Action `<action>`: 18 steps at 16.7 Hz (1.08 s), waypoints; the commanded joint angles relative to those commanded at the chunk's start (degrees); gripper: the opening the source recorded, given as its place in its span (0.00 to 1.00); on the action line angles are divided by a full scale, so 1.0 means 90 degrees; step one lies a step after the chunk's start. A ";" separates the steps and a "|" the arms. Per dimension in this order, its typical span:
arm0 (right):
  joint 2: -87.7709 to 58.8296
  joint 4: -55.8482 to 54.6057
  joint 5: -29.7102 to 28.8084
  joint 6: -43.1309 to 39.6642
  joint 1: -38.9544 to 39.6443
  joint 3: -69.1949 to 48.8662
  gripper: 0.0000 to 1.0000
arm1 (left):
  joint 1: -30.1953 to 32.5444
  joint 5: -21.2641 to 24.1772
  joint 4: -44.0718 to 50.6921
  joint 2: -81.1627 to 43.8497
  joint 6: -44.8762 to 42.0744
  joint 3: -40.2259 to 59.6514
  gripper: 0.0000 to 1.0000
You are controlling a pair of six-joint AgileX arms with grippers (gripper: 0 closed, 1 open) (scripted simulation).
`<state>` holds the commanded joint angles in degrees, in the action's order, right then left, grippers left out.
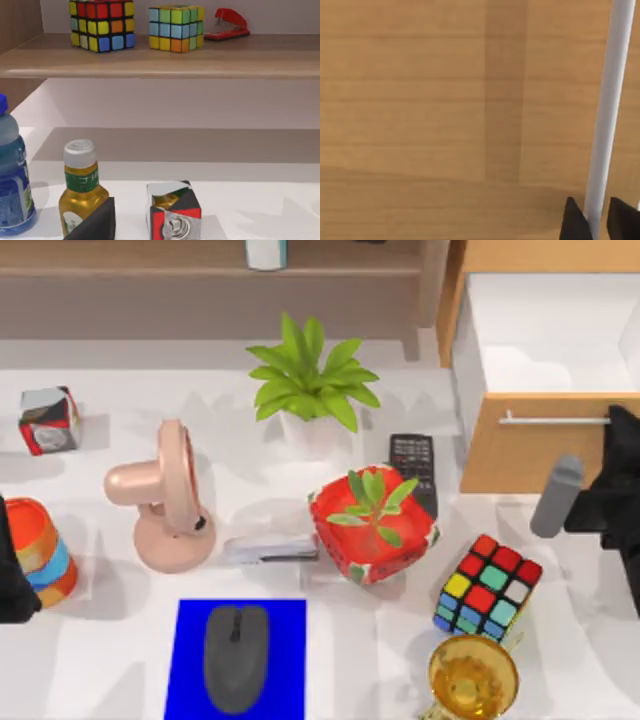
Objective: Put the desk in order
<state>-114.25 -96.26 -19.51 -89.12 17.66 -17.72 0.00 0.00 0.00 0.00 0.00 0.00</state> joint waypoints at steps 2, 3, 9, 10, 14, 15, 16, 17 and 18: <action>0.0000 0.0000 0.0000 0.0000 0.0000 0.0000 0.00 | 0.0000 0.0000 0.0000 0.0000 0.0000 0.0000 1.00; 0.0000 0.0000 0.0000 0.0000 0.0000 0.0000 0.00 | 0.0000 0.0000 0.0000 0.0000 0.0000 0.0000 1.00; -0.0014 0.0018 -0.0003 0.0020 0.0009 0.0009 0.00 | 0.0000 0.0000 0.0000 0.0000 0.0000 0.0000 1.00; -0.0017 0.0030 0.0001 0.0022 0.0003 -0.0007 0.00 | 0.0000 0.0000 0.0000 0.0000 0.0000 0.0000 1.00; -0.0196 0.0416 0.0142 0.0038 -0.0147 -0.0497 0.00 | 0.0000 0.0000 0.0000 0.0000 0.0000 0.0000 1.00; -0.0263 0.0554 0.0199 0.0038 -0.0198 -0.0699 0.00 | 0.0000 0.0000 0.0000 0.0000 0.0000 0.0000 1.00; -0.0324 0.0690 0.0255 0.0038 -0.0252 -0.0905 0.00 | 0.0000 0.0000 0.0000 0.0000 0.0000 0.0000 1.00; -0.0378 0.0818 0.0309 0.0035 -0.0306 -0.1103 0.00 | 0.0000 0.0000 0.0000 0.0000 0.0000 0.0000 1.00; -0.0424 0.0930 0.0357 0.0030 -0.0356 -0.1280 0.00 | 0.0000 0.0000 0.0000 0.0000 0.0000 0.0000 1.00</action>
<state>-118.07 -87.89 -16.30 -88.85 14.46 -29.24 0.00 0.00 0.00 0.00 0.00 0.00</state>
